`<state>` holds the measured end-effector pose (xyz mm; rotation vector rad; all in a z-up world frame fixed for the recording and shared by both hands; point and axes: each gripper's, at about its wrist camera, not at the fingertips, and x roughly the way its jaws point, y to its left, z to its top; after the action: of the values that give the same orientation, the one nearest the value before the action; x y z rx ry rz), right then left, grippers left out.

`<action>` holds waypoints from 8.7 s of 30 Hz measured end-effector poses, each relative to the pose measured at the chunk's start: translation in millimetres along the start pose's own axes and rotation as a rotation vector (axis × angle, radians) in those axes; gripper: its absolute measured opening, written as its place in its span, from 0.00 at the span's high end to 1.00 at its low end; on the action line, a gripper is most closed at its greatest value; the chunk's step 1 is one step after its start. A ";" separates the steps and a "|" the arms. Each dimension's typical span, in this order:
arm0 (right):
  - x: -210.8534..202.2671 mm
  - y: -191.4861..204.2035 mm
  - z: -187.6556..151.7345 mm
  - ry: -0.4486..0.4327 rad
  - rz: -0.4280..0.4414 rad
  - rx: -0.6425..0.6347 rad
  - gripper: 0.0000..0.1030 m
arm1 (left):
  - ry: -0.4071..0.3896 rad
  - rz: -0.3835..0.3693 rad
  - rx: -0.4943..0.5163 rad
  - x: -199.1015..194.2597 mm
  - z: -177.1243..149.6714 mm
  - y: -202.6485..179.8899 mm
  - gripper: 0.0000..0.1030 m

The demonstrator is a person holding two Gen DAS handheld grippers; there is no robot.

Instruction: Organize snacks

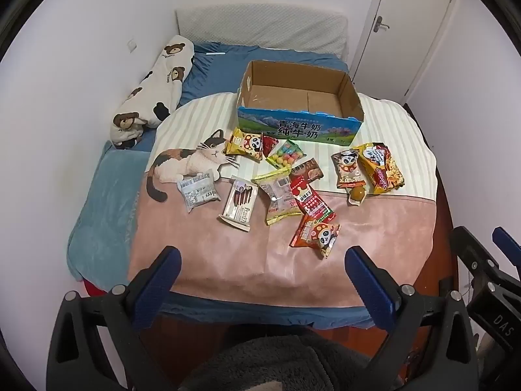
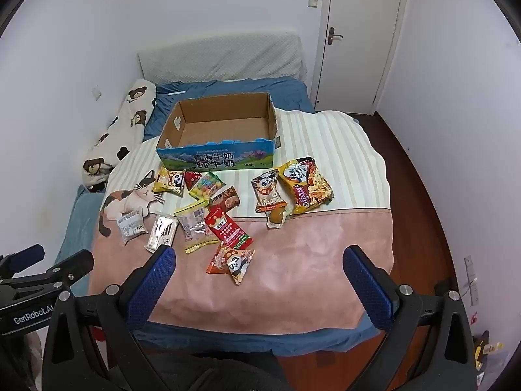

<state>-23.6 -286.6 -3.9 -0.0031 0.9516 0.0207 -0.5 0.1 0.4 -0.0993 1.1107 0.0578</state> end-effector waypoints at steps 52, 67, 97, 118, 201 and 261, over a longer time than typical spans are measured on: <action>-1.2 7.4 -3.3 -0.005 0.016 0.002 0.00 | 0.000 0.005 -0.006 -4.8 -3.3 4.6 0.00; -1.3 7.7 -3.9 -0.008 0.018 0.002 0.00 | 0.003 0.003 -0.009 -2.1 -3.9 6.7 0.00; 4.1 11.6 0.0 -0.007 0.022 0.003 0.00 | 0.005 0.004 -0.010 1.1 0.7 10.0 0.00; 231.0 44.8 -1.8 0.355 0.151 0.065 0.00 | 0.214 0.143 -0.186 190.1 21.8 62.3 0.00; 463.2 -194.1 76.7 0.657 0.113 0.200 0.05 | 0.506 0.007 -0.320 420.5 65.6 -44.6 0.28; 454.9 -9.4 280.2 0.399 0.308 0.238 0.30 | 0.389 -0.148 -0.008 434.9 381.6 -26.2 0.54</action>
<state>468.7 -285.3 -211.7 0.3707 1.3413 0.1968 534.8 14.3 -220.2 -0.2058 1.4877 -0.0938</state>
